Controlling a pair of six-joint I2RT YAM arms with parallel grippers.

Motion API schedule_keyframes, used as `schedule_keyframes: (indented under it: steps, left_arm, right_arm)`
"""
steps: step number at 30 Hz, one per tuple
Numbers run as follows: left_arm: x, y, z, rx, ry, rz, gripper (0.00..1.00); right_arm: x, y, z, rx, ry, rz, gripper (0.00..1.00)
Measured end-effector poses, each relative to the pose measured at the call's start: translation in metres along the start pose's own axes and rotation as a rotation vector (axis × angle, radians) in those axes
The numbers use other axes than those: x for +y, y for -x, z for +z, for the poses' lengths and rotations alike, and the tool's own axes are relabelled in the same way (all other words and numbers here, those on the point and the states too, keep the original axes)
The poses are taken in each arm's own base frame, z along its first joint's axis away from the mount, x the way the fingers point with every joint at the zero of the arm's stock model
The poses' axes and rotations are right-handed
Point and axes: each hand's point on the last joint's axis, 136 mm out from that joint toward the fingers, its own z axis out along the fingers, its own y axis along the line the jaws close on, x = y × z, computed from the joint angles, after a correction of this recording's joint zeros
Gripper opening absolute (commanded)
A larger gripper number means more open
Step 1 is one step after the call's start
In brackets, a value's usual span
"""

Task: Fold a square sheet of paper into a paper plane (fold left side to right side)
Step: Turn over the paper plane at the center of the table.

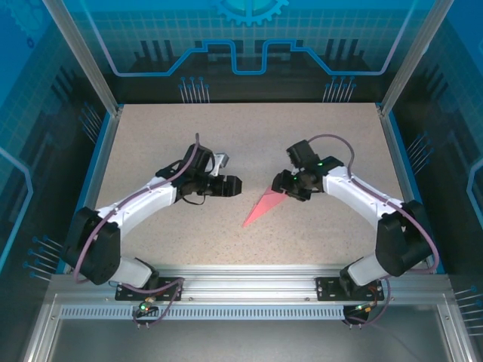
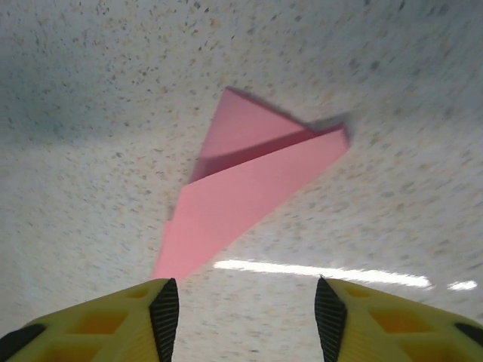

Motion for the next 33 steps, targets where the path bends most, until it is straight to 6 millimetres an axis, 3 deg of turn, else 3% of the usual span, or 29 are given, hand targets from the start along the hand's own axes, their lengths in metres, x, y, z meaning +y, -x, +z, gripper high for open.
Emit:
schedule_keyframes:
  steps: [3, 8, 14, 17, 28, 33]
  left_arm:
    - [0.023, -0.004, -0.005, -0.044, 0.075, -0.057, 0.88]
    - [0.04, 0.0, -0.016, -0.107, 0.138, -0.112, 0.89]
    - [0.046, 0.003, -0.024, -0.147, 0.163, -0.117, 0.89]
    - [0.048, 0.002, -0.024, -0.149, 0.171, -0.118, 0.89]
    - [0.05, 0.001, -0.024, -0.151, 0.182, -0.118, 0.9]
    - [0.05, 0.001, -0.024, -0.151, 0.181, -0.118, 0.9]
  right_arm:
    - [0.014, -0.007, 0.013, 0.037, -0.08, 0.084, 0.57]
    - [0.035, 0.004, 0.044, 0.077, -0.182, 0.196, 0.57]
    - [0.012, -0.011, 0.083, 0.166, -0.331, 0.289, 0.56]
    - [0.009, -0.016, 0.092, 0.196, -0.367, 0.305, 0.56]
    - [0.003, -0.021, 0.091, 0.213, -0.401, 0.331, 0.4]
    - [0.005, -0.021, 0.079, 0.203, -0.388, 0.333, 0.32]
